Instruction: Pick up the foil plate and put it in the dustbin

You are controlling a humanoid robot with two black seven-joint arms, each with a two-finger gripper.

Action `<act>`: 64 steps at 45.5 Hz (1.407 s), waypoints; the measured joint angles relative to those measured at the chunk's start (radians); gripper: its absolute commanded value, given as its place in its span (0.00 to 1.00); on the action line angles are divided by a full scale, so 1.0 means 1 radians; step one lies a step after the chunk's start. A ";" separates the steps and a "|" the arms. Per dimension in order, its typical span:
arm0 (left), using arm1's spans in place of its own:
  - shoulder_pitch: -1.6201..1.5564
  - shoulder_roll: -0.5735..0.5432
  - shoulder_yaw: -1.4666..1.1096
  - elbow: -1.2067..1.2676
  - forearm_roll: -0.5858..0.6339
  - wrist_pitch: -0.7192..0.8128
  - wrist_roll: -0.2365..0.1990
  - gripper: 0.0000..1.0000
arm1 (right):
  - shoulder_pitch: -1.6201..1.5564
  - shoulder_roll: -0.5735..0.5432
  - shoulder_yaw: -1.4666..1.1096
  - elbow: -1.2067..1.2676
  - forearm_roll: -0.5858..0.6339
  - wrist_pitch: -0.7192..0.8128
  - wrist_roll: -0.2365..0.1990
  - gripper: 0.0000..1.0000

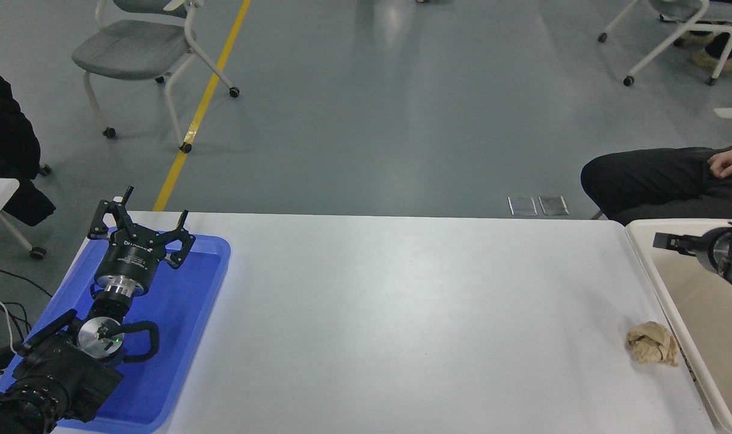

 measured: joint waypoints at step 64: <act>0.003 0.001 0.000 0.000 -0.001 0.000 0.000 1.00 | 0.987 0.339 -0.304 0.788 0.431 0.462 -0.003 1.00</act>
